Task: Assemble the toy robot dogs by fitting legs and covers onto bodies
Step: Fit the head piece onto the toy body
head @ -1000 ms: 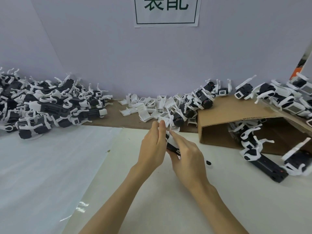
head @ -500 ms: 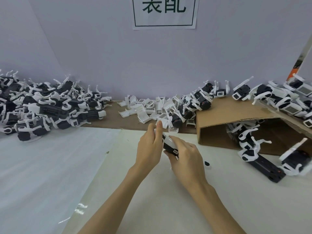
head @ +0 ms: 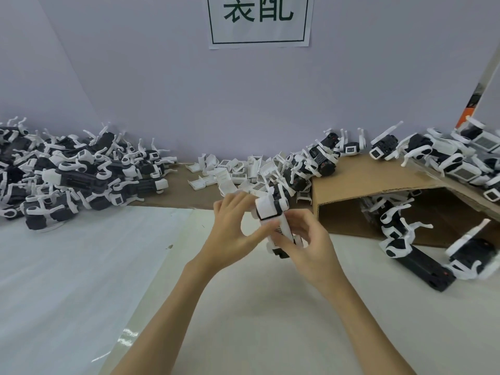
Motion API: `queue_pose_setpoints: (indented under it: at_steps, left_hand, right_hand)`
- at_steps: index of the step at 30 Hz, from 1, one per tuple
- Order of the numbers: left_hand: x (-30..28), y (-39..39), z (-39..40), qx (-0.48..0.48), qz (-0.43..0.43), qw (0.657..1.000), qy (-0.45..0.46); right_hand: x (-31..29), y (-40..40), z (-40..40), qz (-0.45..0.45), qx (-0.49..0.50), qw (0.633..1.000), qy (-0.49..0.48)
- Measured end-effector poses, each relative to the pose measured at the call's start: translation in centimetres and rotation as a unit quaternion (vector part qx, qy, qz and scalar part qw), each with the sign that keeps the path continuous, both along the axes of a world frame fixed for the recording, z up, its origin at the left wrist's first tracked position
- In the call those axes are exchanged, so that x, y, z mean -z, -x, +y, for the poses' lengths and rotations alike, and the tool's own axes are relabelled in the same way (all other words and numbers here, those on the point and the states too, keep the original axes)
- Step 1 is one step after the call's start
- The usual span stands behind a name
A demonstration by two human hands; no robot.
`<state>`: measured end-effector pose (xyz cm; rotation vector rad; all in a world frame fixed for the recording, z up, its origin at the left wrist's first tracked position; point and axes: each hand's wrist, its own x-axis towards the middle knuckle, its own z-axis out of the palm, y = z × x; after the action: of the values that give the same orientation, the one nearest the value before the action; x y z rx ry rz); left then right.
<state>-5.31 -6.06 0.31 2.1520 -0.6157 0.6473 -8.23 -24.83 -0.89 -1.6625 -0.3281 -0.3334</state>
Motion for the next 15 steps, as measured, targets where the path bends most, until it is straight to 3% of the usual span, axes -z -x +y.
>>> queue_pose_setpoints:
  at_steps: [4, 8, 10, 12, 15]
  left_hand:
    - [0.1, 0.1, 0.2, 0.024, 0.084, 0.995, 0.046]
    - [0.6, -0.5, -0.8, -0.037, 0.081, 0.99, 0.106]
    - [0.9, -0.7, -1.2, -0.085, 0.112, 0.983, 0.12]
    - [1.2, -0.7, -1.4, -0.13, 0.117, 0.98, 0.097]
    - [1.4, -0.7, -0.9, -0.167, 0.016, 0.986, 0.009]
  right_hand:
    - [0.4, -0.1, -0.2, -0.033, 0.024, 0.997, 0.064]
    - [0.8, -0.2, 0.3, -0.071, 0.038, 0.992, 0.096]
    - [1.6, -0.1, 0.8, -0.06, 0.058, 0.982, 0.168]
    - [2.1, 0.1, 1.4, -0.059, 0.102, 0.965, 0.236]
    - [2.0, 0.2, 1.4, -0.052, 0.065, 0.97, 0.227]
